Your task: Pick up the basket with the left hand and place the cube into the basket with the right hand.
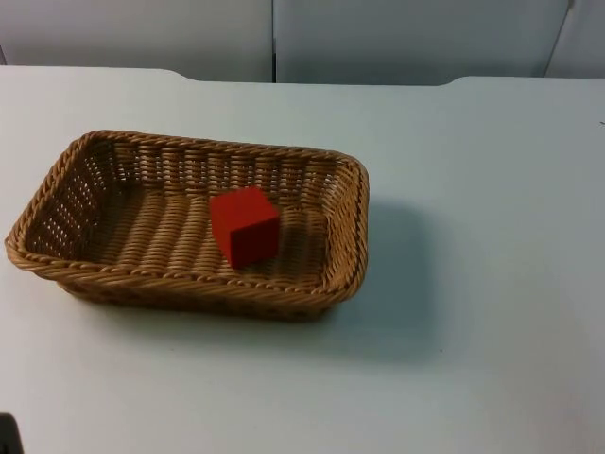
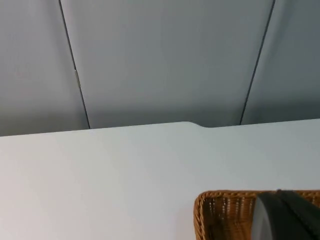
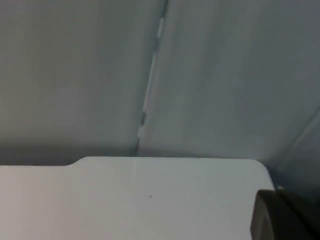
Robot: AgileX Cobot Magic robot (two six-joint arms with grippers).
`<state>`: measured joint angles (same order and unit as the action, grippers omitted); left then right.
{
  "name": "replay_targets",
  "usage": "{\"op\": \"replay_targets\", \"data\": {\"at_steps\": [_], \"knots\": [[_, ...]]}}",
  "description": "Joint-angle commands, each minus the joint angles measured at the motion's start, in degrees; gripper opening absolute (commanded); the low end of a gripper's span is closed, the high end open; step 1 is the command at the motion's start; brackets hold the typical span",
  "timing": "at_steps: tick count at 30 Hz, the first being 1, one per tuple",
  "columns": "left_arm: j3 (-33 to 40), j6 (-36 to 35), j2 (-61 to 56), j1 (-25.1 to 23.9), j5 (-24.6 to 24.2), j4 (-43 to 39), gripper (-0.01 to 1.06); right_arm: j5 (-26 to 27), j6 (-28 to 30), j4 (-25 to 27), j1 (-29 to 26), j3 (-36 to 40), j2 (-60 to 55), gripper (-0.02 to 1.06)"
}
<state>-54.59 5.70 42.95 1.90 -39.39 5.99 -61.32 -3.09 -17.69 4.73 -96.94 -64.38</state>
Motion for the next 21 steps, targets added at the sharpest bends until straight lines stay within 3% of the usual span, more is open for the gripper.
{"op": "replay_targets", "data": {"at_steps": [1,6,10,16,21], "knots": [[0.0,0.1,-5.9,0.0,-7.5,-1.8,0.0,-1.8,-2.6,-3.3,-0.3,2.1,6.3,0.0],[0.6,-0.3,-12.5,0.0,-13.1,-4.9,0.0,-3.0,-4.8,-3.8,-0.3,9.5,17.0,0.0],[6.4,-0.1,-18.1,0.0,-18.0,-5.1,0.0,-2.7,-8.7,-3.7,-0.3,21.3,31.8,0.0],[16.9,1.7,-27.0,0.0,-16.7,3.6,0.0,-1.4,-9.7,-0.4,-0.3,34.2,51.0,0.0],[18.1,6.8,-33.1,0.7,-16.9,8.5,0.0,-1.4,-7.7,1.2,-0.3,42.4,62.6,0.0]]}}
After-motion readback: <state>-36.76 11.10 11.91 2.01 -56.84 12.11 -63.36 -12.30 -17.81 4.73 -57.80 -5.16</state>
